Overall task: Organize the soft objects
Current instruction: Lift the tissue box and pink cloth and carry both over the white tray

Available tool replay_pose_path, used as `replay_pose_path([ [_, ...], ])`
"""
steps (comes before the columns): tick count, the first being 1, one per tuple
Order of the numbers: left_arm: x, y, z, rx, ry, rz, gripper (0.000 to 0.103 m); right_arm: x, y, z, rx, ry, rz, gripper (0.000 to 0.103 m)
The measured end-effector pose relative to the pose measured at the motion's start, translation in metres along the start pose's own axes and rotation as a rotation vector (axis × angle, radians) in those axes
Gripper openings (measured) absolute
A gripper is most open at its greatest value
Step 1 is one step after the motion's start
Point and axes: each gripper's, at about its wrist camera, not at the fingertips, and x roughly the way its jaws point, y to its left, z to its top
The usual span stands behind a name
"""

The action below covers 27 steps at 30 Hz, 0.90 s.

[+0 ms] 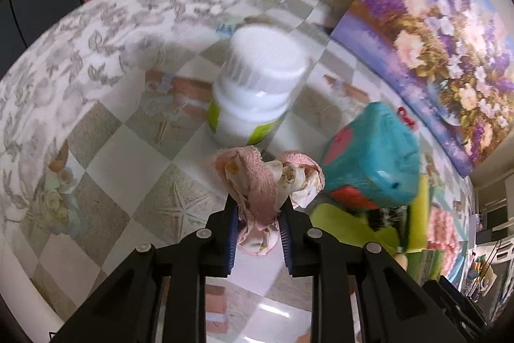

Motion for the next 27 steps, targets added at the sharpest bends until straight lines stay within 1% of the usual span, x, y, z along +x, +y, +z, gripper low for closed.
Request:
replay_pose_path([
  [4,-0.019,-0.02,-0.001,0.037,-0.038,-0.017,0.024,-0.013,-0.013,0.001,0.024,-0.026,-0.021,0.049],
  [8,-0.037,-0.051,-0.008,0.099,-0.072,-0.041,0.024,-0.025,-0.025,0.001,0.047,-0.049,-0.035,0.049],
  [11,-0.047,-0.081,-0.021,0.169,-0.088,-0.067,0.024,-0.031,-0.037,0.001,0.068,-0.058,-0.044,0.049],
  [16,-0.048,-0.12,-0.041,0.27,-0.077,-0.079,0.024,-0.035,-0.063,0.001,0.115,-0.068,-0.106,0.049],
  [18,-0.047,-0.13,-0.048,0.284,-0.072,-0.074,0.024,-0.036,-0.075,0.001,0.141,-0.067,-0.121,0.049],
  [23,-0.043,-0.155,-0.065,0.318,-0.06,-0.088,0.024,-0.036,-0.107,0.0,0.218,-0.061,-0.142,0.049],
  [27,-0.035,-0.181,-0.085,0.405,-0.035,-0.09,0.024,-0.035,-0.128,-0.003,0.239,-0.052,-0.17,0.049],
])
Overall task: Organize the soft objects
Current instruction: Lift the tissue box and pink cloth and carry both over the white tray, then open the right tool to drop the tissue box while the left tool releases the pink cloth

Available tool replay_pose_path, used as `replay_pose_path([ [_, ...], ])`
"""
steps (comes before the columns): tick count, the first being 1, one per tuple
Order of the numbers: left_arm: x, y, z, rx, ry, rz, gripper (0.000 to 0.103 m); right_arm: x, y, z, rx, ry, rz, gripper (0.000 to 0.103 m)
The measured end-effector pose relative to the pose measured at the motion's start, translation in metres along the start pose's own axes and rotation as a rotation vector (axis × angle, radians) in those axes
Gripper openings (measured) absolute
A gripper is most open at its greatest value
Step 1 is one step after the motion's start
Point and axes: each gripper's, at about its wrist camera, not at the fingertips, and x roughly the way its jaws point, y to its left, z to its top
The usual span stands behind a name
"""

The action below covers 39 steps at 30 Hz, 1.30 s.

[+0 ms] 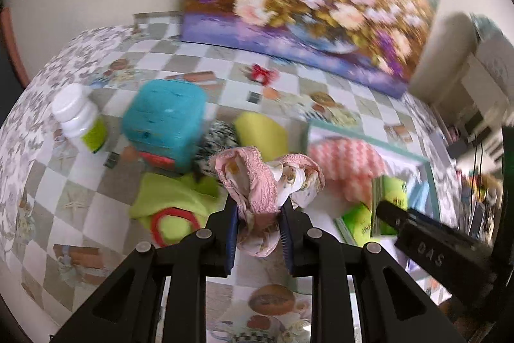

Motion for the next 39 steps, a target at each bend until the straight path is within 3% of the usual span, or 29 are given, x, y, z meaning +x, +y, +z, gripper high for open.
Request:
replay_pose_path([
  [9,0.029,-0.055,-0.019,0.177,0.079,-0.029,0.024,0.009,-0.043,0.0,0.105,0.018,-0.023,0.049],
  [12,0.035,-0.062,-0.022,0.207,0.085,-0.021,0.024,0.012,-0.056,0.0,0.143,0.026,-0.044,0.049],
  [21,0.042,-0.083,-0.031,0.274,0.132,-0.099,0.025,0.025,-0.077,-0.004,0.193,0.07,-0.09,0.05],
  [22,0.041,-0.083,-0.031,0.275,0.134,-0.102,0.027,0.026,-0.077,-0.004,0.192,0.072,-0.093,0.05],
  [24,0.041,-0.082,-0.03,0.262,0.141,-0.104,0.045,0.026,-0.076,-0.005,0.188,0.072,-0.102,0.05],
  [25,0.041,-0.081,-0.029,0.253,0.143,-0.104,0.06,0.027,-0.076,-0.005,0.186,0.075,-0.102,0.051],
  [26,0.041,-0.079,-0.029,0.242,0.145,-0.105,0.064,0.027,-0.076,-0.005,0.186,0.076,-0.101,0.053],
  [28,0.041,-0.076,-0.028,0.226,0.149,-0.105,0.064,0.028,-0.075,-0.005,0.184,0.078,-0.106,0.061],
  [36,0.038,-0.059,-0.018,0.163,0.135,-0.053,0.067,0.025,-0.069,-0.004,0.152,0.064,-0.12,0.068],
  [39,0.037,-0.044,-0.013,0.117,0.113,0.03,0.081,0.024,-0.064,-0.003,0.129,0.054,-0.122,0.079],
])
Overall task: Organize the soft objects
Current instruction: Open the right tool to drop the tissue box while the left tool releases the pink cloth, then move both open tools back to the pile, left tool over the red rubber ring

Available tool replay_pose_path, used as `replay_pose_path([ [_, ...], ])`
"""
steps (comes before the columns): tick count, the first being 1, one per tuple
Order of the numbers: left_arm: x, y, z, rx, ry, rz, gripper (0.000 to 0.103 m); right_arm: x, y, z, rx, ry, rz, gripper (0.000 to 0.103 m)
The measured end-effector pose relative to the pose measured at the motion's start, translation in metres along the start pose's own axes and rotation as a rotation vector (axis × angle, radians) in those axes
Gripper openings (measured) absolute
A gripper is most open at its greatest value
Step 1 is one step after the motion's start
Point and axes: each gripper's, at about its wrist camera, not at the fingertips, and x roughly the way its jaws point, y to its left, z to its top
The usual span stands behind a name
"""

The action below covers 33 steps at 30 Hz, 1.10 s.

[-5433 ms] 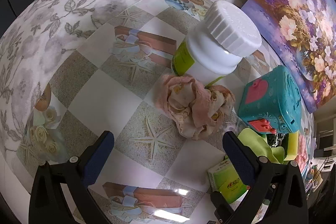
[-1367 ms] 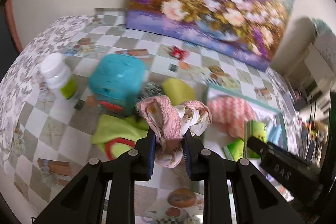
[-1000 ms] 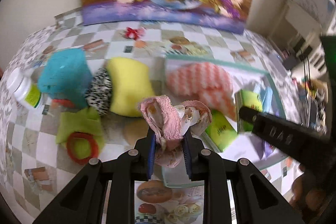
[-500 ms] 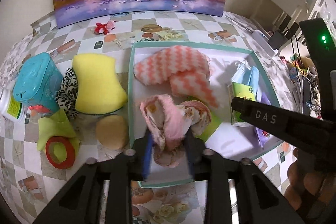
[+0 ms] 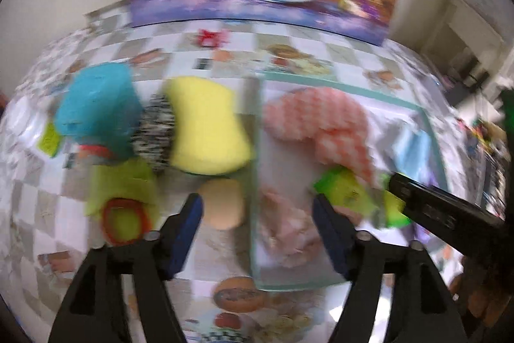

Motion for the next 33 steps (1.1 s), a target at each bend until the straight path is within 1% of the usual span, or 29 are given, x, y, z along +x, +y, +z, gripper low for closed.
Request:
replay_pose_path([
  [1,0.0,0.007,0.001,-0.024,-0.007,0.033,0.087,0.0,0.001,0.0,-0.007,-0.002,0.002,0.081],
  [3,-0.001,0.017,0.003,-0.059,-0.015,0.065,0.087,-0.001,0.006,-0.001,-0.026,-0.009,0.007,0.085],
  [6,-0.001,0.034,0.005,-0.111,-0.014,0.086,0.089,-0.002,0.013,-0.002,-0.055,-0.014,0.005,0.089],
  [8,-0.002,0.046,0.005,-0.15,-0.011,0.1,0.092,-0.002,0.016,-0.002,-0.064,-0.016,0.011,0.091],
  [10,-0.002,0.055,0.007,-0.182,-0.01,0.108,0.093,-0.003,0.018,-0.003,-0.07,-0.021,0.015,0.093],
  [12,-0.002,0.068,0.008,-0.223,-0.006,0.113,0.093,-0.005,0.021,-0.004,-0.084,-0.035,0.026,0.103],
  [15,0.003,0.083,0.009,-0.28,0.011,0.112,0.093,-0.01,0.029,-0.005,-0.105,-0.059,0.063,0.103],
  [20,0.011,0.111,0.007,-0.377,0.058,0.104,0.093,-0.014,0.047,-0.009,-0.165,-0.07,0.059,0.103],
  [24,0.016,0.132,0.006,-0.431,0.079,0.114,0.093,-0.014,0.063,-0.014,-0.2,-0.064,0.082,0.103],
  [29,0.023,0.153,0.005,-0.475,0.106,0.138,0.093,-0.012,0.095,-0.024,-0.265,-0.039,0.178,0.103],
  [33,0.03,0.166,0.001,-0.508,0.139,0.132,0.093,-0.011,0.118,-0.033,-0.323,-0.034,0.214,0.103],
])
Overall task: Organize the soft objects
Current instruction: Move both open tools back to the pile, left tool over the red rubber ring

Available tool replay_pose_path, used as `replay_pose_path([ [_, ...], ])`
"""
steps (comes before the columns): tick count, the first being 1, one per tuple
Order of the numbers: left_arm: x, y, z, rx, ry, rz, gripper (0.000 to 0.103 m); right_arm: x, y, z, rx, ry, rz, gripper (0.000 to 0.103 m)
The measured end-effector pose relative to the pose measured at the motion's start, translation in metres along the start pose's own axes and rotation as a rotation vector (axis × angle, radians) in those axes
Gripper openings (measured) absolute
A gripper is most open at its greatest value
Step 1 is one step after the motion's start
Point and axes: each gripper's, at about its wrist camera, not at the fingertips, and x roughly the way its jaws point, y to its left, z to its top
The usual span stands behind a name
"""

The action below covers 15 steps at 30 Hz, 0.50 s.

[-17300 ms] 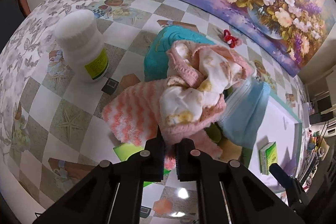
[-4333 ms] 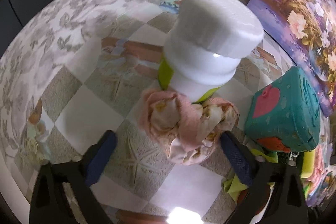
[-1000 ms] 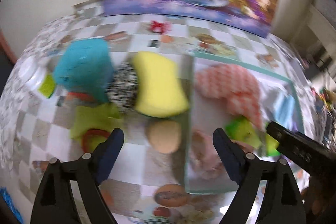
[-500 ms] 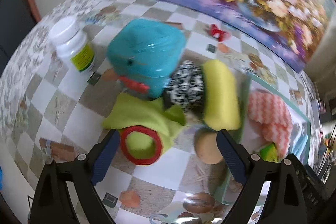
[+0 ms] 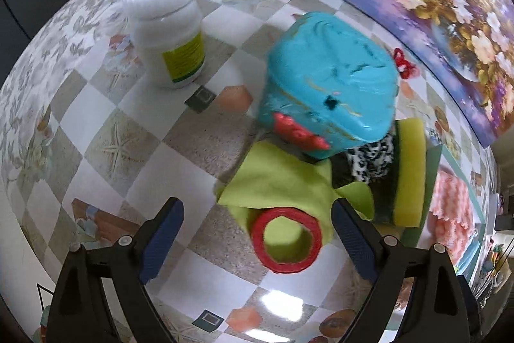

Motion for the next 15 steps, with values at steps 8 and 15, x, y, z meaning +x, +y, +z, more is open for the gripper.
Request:
replay_pose_path([
  [8,0.017,-0.016,-0.007,0.09,0.084,-0.009,0.093,0.016,0.001,-0.004,0.003,0.049,0.008,0.103],
  [15,0.024,-0.026,-0.015,0.139,0.117,-0.002,0.092,0.016,-0.004,-0.004,0.022,0.055,0.007,0.103],
])
